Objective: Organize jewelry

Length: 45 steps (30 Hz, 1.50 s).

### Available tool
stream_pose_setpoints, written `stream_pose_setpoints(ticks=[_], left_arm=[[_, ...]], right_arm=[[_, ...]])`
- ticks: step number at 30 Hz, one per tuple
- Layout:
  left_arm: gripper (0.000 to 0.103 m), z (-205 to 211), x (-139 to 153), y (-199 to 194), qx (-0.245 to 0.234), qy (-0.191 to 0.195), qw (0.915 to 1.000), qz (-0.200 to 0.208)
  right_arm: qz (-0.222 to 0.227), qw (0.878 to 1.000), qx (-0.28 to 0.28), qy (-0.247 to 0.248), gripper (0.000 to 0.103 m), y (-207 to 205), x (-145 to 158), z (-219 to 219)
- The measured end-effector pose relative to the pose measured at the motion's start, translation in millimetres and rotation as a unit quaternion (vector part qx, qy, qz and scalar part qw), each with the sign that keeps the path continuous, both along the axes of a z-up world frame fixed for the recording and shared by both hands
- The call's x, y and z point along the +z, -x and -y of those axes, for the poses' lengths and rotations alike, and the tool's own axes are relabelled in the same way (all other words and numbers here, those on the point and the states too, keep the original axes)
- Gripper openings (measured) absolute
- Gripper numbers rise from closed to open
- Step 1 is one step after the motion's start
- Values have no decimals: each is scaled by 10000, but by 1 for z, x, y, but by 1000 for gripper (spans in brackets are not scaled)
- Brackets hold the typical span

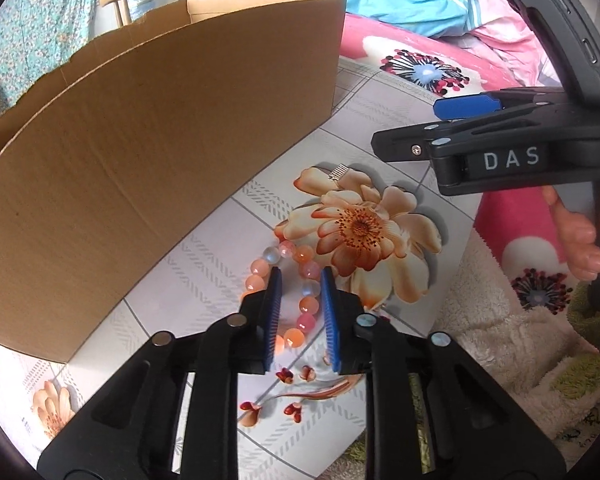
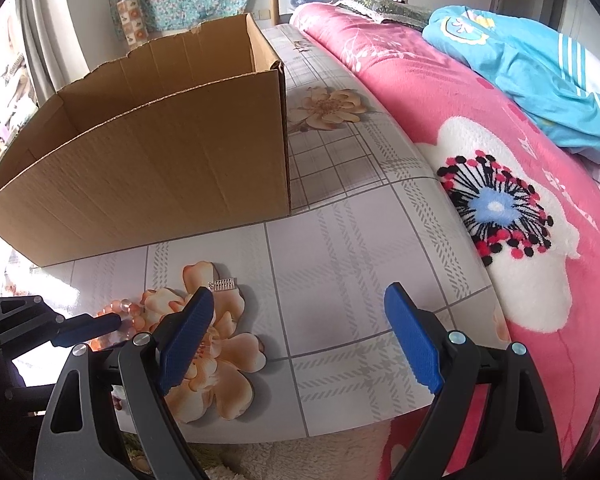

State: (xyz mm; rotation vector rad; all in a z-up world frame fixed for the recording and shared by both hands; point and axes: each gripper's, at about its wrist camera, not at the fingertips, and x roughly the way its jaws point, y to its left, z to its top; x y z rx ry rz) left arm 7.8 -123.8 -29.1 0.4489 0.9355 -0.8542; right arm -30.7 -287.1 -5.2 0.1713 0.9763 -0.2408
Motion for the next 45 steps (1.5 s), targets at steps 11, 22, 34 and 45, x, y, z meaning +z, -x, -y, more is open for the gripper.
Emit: stream_pose_setpoints(ticks=[11,22,34,45], left_arm=[[8,-22,2,-12,426,-37,9990,87],[8,-62,5,-23,1194,-90,9927,-115],[8,-64,6,-27,1348,-12,9906,-230],[8,-65,6,-28,1356,23,9904,-264]], right_arm=[[117,9998,80,-113,85,2,5,-5],[270,9967,754,-151,75,-6,7,-27],[-138,9956,900,-222,39,-28,-10,-29],[-218,9939,1082,-84,26,-38,-18,-31]])
